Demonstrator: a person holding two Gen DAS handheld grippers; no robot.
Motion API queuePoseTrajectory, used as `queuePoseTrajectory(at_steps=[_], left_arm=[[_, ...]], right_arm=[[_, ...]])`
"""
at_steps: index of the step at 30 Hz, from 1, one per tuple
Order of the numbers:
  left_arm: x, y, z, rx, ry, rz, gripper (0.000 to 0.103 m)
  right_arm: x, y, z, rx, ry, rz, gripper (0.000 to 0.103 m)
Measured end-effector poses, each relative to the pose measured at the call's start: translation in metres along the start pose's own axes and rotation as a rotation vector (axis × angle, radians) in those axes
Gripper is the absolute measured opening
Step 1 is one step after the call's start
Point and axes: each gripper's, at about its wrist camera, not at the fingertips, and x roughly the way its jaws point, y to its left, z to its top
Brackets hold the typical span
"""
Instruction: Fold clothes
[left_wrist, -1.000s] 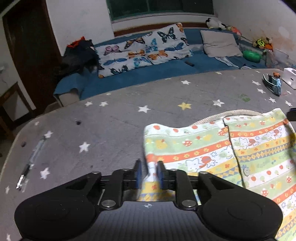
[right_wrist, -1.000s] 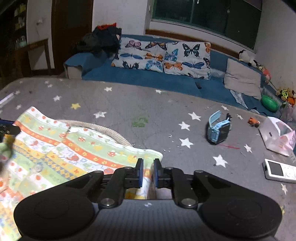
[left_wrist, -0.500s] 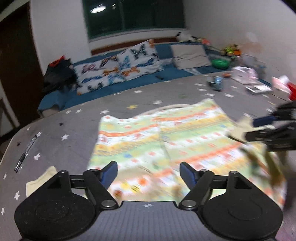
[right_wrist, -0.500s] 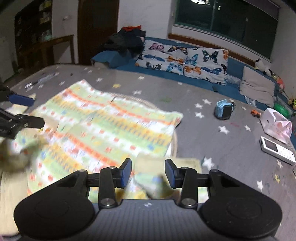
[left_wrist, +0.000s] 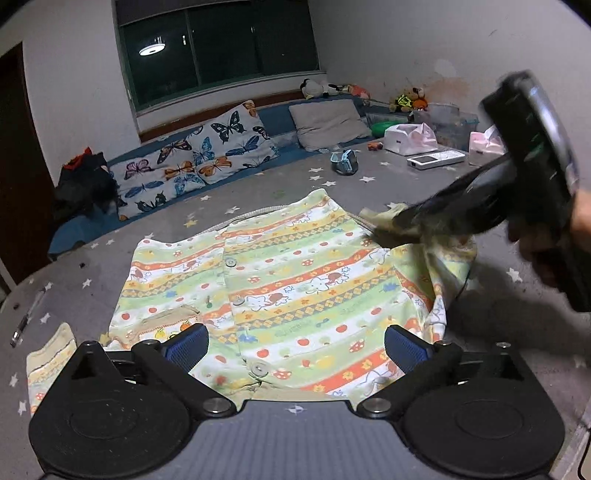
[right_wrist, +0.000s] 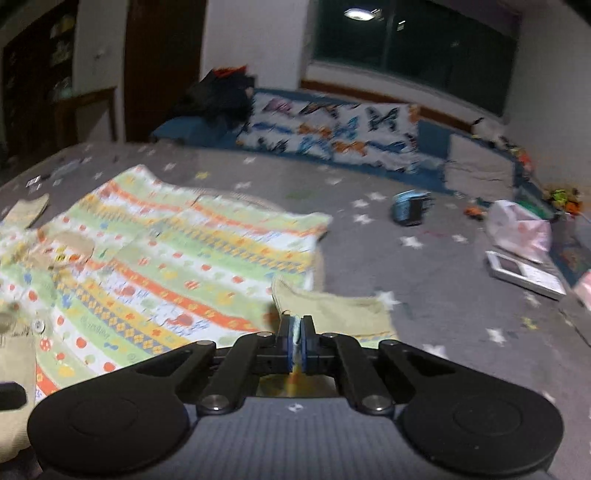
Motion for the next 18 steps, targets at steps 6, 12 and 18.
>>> queuePoseTrajectory(at_steps=[6,12,18], left_arm=[[0.004,0.003,0.008,-0.076,-0.002,-0.027,0.103],[0.013,-0.007,0.014,-0.088,0.010,-0.038,0.103],[0.023,-0.028,0.015,-0.025,0.036,-0.056,0.103]], right_arm=[[-0.046,-0.036,-0.018,0.094,-0.077,-0.144,0.003],[-0.090,-0.061,-0.064,0.206,-0.055,-0.263,0.003],[-0.110,-0.080,-0.107,0.315,0.011,-0.370,0.010]])
